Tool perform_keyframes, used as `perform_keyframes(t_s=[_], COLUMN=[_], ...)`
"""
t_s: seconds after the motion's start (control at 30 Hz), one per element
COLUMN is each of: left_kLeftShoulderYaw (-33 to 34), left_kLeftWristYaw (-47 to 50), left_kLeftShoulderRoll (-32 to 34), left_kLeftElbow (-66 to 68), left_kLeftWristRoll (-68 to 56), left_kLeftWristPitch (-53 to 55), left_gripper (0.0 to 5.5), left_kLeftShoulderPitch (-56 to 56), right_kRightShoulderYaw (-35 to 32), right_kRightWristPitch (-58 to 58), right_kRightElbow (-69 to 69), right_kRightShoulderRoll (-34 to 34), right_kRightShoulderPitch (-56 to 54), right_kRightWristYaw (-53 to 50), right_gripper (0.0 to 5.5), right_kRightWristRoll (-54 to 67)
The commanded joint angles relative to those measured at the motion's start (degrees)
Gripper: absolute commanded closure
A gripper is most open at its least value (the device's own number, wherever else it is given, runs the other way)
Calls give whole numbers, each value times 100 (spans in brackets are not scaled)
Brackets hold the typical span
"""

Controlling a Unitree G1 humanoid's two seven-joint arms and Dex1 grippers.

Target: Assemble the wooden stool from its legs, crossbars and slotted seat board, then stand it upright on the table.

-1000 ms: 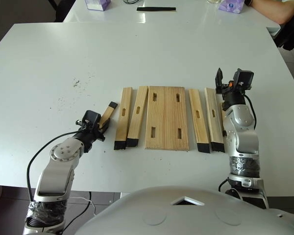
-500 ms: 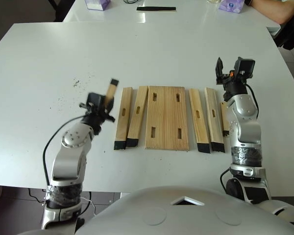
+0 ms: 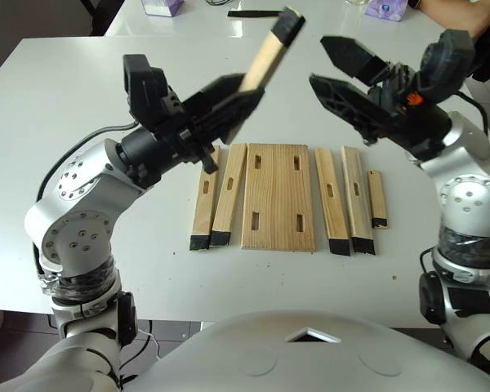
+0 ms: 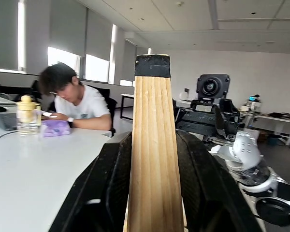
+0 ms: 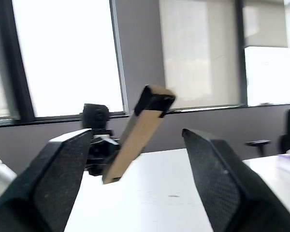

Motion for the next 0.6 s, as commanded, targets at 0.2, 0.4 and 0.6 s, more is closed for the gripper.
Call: perform_keyframes(t_s=[0.2,0.4,0.6], left_kLeftShoulderYaw=[-611,-531,-239], left_kLeftWristYaw=[-309,-343,203], left_kLeftShoulderRoll=[396,453,348], left_kLeftElbow=[-360,-326,3], left_kLeftWristRoll=[182,-12,-713], left_kLeftWristPitch=[-83,-208,-218], left_gripper=[419,419,419], left_kLeftShoulderPitch=[197,163,-219], right_kRightShoulderYaw=[306,284,372], right_kRightWristPitch=[203,55,-26], right_kRightElbow=[-283,-199,-200], right_kRightShoulderRoll=[-147,-145,-461], right_kRightShoulderPitch=[-115,4,318], right_kRightWristYaw=[359,473,1101], right_gripper=[206,206,206], right_kRightWristRoll=[52,-140,-438])
